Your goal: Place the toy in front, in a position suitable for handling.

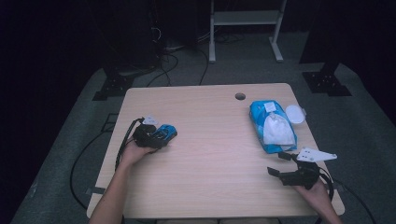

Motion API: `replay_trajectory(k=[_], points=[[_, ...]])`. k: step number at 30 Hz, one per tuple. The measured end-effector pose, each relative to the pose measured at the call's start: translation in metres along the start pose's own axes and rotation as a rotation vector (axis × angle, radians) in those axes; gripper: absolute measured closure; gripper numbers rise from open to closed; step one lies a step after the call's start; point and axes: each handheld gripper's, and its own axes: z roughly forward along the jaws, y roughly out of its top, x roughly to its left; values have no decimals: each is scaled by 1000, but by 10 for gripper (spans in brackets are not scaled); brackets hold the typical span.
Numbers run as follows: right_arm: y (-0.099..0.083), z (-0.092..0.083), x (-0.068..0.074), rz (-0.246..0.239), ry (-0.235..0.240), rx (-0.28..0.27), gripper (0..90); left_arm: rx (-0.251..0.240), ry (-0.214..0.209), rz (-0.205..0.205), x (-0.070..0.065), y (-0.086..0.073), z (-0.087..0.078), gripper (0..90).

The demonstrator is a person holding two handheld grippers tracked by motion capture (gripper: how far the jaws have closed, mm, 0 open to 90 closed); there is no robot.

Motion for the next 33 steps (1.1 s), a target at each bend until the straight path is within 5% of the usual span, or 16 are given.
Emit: replay_trajectory(k=[22, 26, 33], points=[[0, -2, 0, -4, -2, -3, 174, 6, 7, 7, -1, 0, 0, 127], [0, -2, 0, -4, -2, -2, 174, 15, 16, 25, -3, 1, -2, 178], [0, -2, 0, -5, -2, -3, 174, 21, 23, -8, -3, 3, -3, 269]])
